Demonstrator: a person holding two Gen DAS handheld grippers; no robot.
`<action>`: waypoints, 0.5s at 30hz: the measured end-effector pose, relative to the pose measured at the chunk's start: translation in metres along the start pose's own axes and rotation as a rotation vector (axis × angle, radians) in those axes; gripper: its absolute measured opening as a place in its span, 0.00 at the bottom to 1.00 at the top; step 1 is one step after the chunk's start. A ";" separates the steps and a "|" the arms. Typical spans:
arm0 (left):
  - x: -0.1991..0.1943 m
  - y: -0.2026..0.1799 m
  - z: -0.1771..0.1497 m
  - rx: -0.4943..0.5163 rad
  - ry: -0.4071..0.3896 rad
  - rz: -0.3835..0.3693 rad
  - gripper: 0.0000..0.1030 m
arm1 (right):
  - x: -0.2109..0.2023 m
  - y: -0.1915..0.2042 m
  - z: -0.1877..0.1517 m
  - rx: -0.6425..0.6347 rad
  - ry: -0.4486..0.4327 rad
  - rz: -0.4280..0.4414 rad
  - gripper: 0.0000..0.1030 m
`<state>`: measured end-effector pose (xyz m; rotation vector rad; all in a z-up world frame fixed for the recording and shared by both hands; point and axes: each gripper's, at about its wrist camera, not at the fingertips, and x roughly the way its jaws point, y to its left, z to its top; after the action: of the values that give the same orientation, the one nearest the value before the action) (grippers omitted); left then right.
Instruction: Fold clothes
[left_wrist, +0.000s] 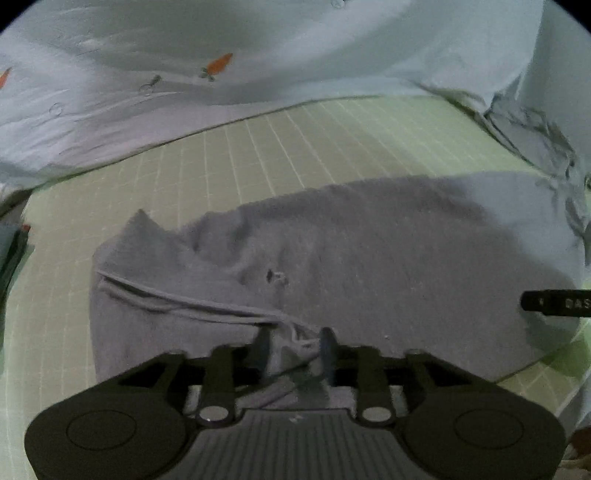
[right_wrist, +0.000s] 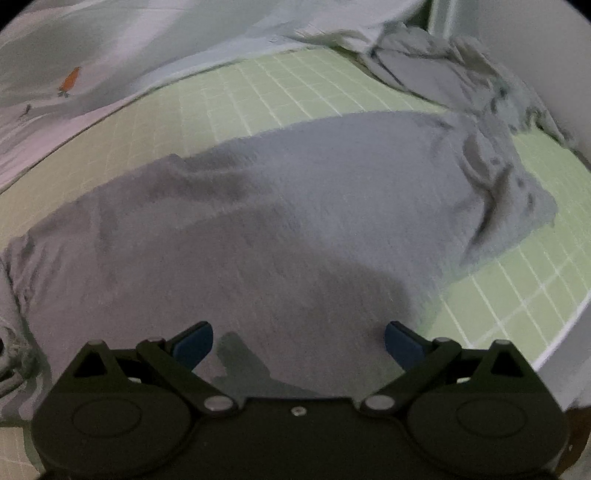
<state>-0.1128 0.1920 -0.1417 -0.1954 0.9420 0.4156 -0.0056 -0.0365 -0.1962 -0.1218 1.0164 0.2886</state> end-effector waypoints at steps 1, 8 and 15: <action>-0.006 0.009 -0.001 -0.030 -0.014 0.003 0.59 | -0.001 0.008 0.004 -0.031 -0.014 0.007 0.98; -0.006 0.099 -0.020 -0.360 0.054 0.161 0.63 | 0.001 0.102 0.031 -0.278 -0.072 0.172 0.98; 0.018 0.170 -0.036 -0.584 0.191 0.278 0.64 | 0.013 0.231 0.029 -0.557 -0.094 0.383 0.98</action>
<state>-0.2026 0.3380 -0.1741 -0.6484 1.0198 0.9397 -0.0432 0.1936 -0.1844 -0.4143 0.8390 0.9175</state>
